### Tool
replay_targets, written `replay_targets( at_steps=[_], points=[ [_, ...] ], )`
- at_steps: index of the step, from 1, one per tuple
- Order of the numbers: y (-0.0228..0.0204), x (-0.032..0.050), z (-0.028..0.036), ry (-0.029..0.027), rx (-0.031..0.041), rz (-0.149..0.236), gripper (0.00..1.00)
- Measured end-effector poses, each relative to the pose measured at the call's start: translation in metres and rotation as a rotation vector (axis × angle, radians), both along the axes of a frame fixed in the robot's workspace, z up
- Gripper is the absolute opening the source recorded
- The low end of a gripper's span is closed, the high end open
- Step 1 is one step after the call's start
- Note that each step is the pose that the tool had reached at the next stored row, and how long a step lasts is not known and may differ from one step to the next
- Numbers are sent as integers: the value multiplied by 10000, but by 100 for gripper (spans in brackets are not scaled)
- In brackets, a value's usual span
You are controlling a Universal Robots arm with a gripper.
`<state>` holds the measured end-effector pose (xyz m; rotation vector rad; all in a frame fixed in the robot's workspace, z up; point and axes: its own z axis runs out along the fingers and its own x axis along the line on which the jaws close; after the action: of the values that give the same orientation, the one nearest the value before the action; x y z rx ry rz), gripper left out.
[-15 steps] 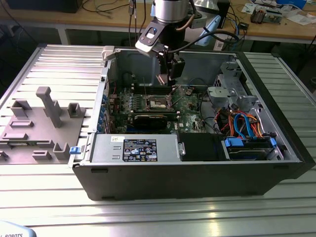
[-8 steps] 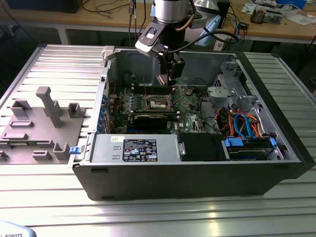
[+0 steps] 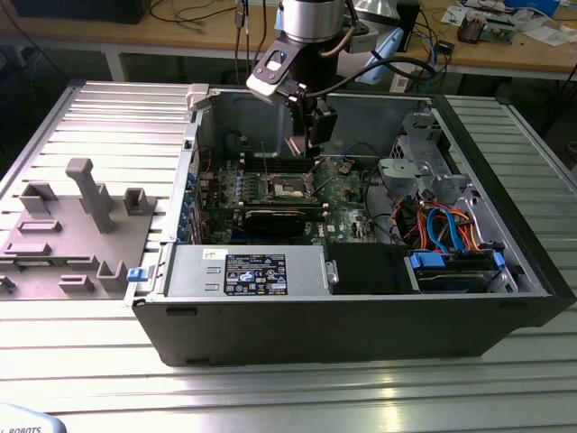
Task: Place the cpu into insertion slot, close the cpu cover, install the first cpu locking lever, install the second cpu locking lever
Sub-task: 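Place the cpu into insertion slot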
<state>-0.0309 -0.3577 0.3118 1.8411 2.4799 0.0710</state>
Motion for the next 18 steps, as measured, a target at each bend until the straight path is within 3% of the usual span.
replay_targets(
  at_steps=[18],
  points=[
    [0,0,-13,-1,-44,-187,54]
  ],
)
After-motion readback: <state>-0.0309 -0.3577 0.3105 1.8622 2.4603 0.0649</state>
